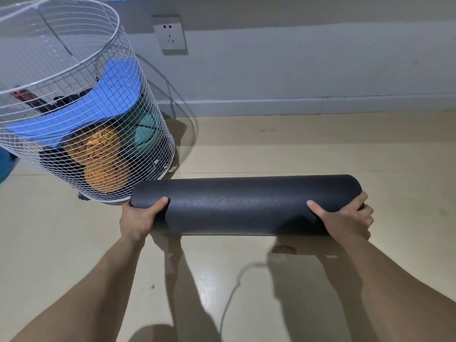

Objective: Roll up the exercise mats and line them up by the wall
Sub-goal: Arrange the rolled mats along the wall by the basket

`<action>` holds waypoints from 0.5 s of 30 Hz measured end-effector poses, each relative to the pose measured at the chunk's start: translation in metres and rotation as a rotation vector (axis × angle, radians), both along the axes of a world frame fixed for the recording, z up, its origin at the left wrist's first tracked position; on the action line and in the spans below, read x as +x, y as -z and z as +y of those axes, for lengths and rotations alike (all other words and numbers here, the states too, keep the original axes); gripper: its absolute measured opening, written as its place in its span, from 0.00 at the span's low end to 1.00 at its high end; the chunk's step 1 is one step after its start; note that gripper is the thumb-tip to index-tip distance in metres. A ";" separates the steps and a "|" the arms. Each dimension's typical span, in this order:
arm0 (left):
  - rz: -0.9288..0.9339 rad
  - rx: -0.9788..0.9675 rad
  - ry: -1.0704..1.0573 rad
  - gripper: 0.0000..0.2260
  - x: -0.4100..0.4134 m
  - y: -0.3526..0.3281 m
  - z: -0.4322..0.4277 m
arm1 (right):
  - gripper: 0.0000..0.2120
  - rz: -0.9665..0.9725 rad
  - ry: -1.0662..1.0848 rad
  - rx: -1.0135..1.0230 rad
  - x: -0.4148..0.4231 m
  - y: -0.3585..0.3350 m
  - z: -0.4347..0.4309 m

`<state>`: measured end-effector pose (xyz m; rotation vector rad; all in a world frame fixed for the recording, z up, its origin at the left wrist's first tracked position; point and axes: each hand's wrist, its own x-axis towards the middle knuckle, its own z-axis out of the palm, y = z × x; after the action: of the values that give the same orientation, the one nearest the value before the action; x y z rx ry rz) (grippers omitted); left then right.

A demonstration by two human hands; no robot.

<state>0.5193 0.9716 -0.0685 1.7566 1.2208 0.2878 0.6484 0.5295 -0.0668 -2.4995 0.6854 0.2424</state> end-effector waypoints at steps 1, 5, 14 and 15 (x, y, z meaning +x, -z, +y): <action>-0.013 0.003 0.023 0.44 -0.002 0.001 -0.002 | 0.61 -0.014 -0.002 0.024 0.001 -0.001 -0.001; 0.038 0.102 0.020 0.53 0.003 0.012 -0.004 | 0.57 -0.081 0.056 0.183 0.017 -0.006 -0.011; 0.169 0.183 0.072 0.64 -0.002 0.018 -0.005 | 0.55 -0.148 0.039 0.028 0.002 -0.003 -0.001; 0.177 0.185 0.071 0.63 -0.003 0.020 -0.003 | 0.56 -0.123 0.016 0.005 -0.001 0.001 -0.003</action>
<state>0.5160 0.9685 -0.0888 2.0160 1.2870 0.2133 0.6475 0.5267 -0.0674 -2.4793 0.6529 0.0832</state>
